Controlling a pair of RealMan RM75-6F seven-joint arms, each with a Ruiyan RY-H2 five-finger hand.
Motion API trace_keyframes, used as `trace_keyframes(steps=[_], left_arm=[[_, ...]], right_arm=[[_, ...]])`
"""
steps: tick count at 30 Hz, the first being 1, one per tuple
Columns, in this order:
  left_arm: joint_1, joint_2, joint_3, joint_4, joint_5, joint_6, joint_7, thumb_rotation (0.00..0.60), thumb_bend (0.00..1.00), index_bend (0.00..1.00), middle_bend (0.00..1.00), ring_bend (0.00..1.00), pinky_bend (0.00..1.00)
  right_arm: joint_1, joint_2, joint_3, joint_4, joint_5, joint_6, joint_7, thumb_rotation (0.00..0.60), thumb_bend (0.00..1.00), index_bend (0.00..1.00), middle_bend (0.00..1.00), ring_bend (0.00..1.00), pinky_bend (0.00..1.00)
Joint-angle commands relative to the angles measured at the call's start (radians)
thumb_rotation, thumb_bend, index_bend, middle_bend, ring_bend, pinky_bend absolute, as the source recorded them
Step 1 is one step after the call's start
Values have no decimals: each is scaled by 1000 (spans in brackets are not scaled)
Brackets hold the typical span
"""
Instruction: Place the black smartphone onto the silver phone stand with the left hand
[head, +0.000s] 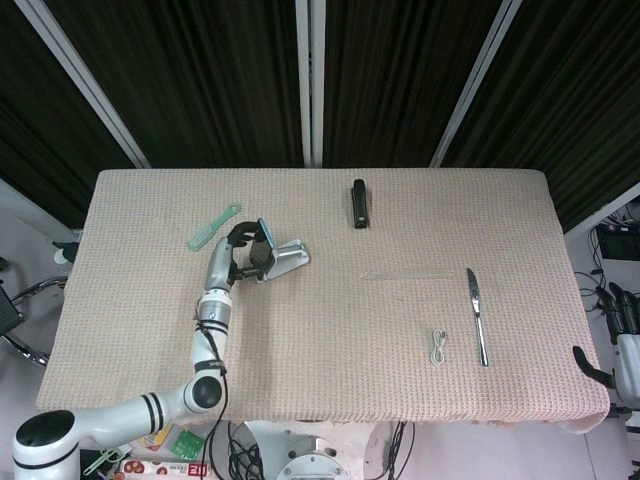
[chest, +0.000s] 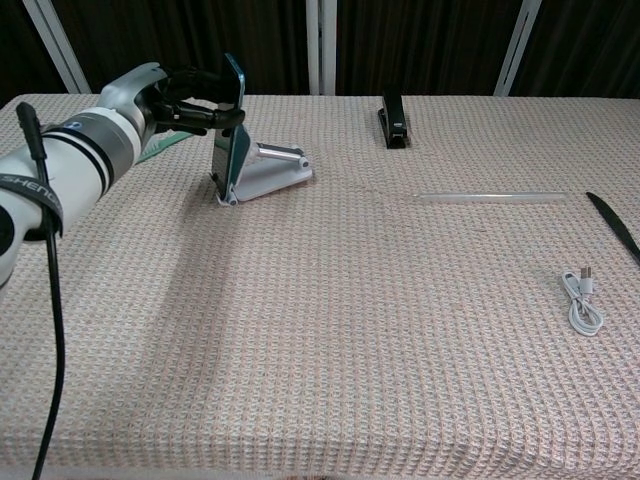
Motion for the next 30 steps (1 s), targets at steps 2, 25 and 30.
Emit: trace_keyframes(steps=[2,25,30], left_arm=[[1,3,-5,-12,-5,-2,7,600,461,570,604,273,242],[6,-12,10,-2,-4,-31,20,600,392,422,483,256,238],[10,-6,21,0,20,-57,-6,600,303,200,277,191,233]], right_arm=[[0,2,0,-2,-1,1,0,600,200,0,0,0,0],[0,-3,-1,5,5,-6,8,600,203,0,0,0,0],[-2,-1,0,7,10,-5,11,600,204,0,0,0,0]])
